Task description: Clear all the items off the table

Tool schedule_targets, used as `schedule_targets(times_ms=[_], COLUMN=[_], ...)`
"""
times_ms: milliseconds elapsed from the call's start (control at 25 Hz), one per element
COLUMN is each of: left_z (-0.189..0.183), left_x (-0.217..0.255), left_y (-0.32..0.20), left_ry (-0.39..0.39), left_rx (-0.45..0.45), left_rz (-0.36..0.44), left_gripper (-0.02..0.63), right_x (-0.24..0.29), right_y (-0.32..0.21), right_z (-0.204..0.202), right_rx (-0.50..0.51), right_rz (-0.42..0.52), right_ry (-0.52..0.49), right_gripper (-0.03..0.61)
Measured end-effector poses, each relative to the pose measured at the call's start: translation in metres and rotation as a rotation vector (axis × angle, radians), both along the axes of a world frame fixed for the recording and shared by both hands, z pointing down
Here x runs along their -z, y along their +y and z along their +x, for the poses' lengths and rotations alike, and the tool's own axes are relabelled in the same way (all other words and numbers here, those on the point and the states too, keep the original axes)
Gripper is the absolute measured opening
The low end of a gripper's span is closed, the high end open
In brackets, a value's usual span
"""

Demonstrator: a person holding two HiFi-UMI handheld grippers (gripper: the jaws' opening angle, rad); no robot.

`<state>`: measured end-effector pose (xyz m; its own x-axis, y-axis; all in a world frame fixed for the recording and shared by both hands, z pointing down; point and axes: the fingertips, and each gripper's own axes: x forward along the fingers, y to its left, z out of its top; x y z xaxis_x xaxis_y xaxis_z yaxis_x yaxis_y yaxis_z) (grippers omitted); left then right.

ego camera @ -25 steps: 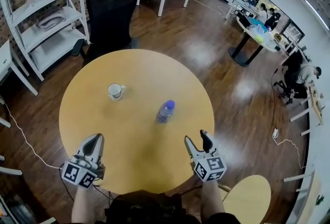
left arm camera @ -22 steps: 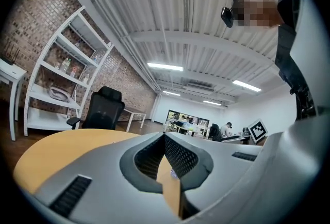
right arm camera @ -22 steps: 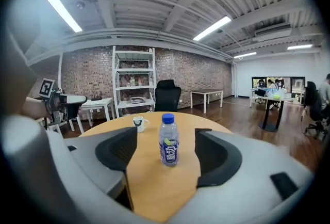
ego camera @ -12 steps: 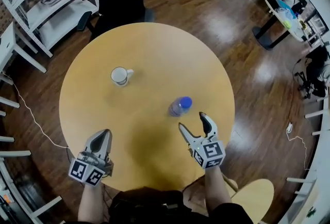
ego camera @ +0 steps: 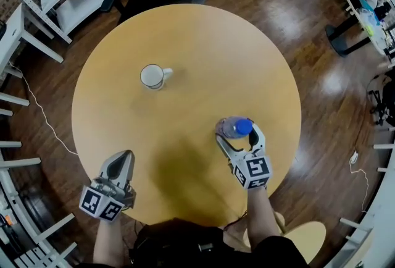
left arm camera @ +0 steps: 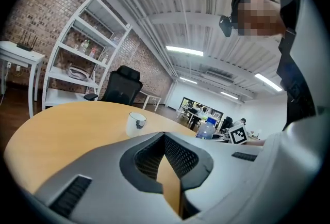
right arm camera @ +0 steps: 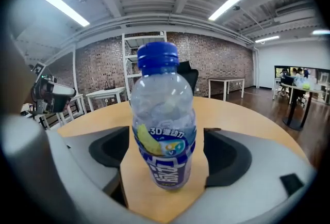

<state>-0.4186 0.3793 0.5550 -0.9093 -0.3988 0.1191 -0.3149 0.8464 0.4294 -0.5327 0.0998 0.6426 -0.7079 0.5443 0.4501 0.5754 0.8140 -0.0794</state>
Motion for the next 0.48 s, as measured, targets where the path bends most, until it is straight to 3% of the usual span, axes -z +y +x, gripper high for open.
schedule_targets(times_ms=[240, 280, 320, 480], left_z=[0.009, 0.009, 0.009, 0.009], left_x=[-0.008, -0.008, -0.007, 0.003], left_y=[0.009, 0.009, 0.009, 0.014], left_ry=[0.029, 0.028, 0.025, 0.002], left_rx=[0.026, 0.029, 0.032, 0.032], left_rz=[-0.002, 0.001, 0.002, -0.004], left_gripper=[0.0, 0.0, 0.0, 0.0], right_x=[-0.009, -0.01, -0.011, -0.007], right_y=[0.009, 0.007, 0.006, 0.006], right_z=[-0.01, -0.01, -0.011, -0.008], right_rx=[-0.004, -0.018, -0.03, -0.04], right_rz=[-0.017, -0.018, -0.016, -0.006], right_ry=[-0.017, -0.016, -0.014, -0.019], right_gripper=[0.456, 0.401, 0.387, 0.38])
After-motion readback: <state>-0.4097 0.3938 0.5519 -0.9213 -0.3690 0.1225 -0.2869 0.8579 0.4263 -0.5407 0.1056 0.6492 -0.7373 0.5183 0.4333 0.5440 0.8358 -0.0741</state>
